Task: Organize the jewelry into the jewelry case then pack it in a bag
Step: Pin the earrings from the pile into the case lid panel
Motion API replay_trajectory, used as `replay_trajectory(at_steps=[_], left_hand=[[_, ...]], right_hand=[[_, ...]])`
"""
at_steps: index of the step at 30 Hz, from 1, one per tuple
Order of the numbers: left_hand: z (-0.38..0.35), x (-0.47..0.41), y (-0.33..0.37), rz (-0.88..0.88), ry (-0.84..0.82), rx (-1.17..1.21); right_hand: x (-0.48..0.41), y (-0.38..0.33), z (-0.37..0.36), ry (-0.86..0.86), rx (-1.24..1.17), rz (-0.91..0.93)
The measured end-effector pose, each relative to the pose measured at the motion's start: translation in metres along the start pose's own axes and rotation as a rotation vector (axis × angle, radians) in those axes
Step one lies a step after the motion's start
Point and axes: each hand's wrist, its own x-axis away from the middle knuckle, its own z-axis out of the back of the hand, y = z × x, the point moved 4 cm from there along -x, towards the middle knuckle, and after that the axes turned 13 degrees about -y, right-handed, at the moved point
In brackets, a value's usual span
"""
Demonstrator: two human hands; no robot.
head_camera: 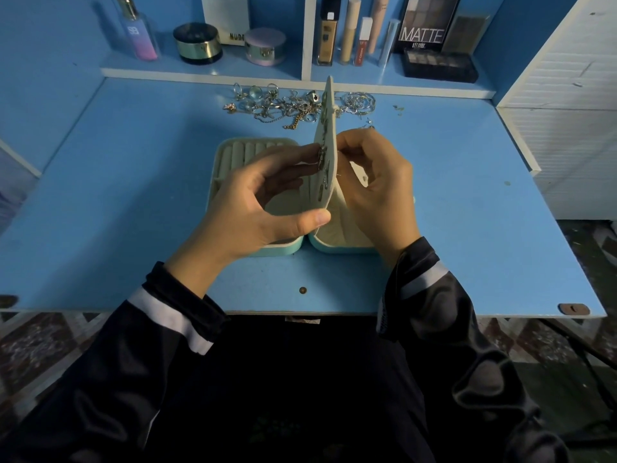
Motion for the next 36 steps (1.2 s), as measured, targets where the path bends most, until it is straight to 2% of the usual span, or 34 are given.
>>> replay_trajectory(at_steps=[5,13,17,27,36], left_hand=[[0.000,0.001,0.001,0.004,0.004,0.028],[-0.003,0.000,0.002,0.004,-0.018,-0.024],[-0.007,-0.004,0.004,-0.003,-0.044,-0.118],[-0.012,-0.014,0.011,-0.023,-0.070,-0.419],[-0.021,-0.032,0.001,-0.052,-0.080,-0.645]], right_hand=[[0.001,0.000,0.003,-0.067,-0.201,-0.109],[-0.006,-0.005,0.026,-0.030,-0.197,-0.122],[-0.011,-0.010,0.031,-0.041,-0.155,-0.105],[0.001,-0.001,0.041,-0.092,-0.166,-0.198],[0.015,0.008,0.058,-0.247,-0.158,-0.298]])
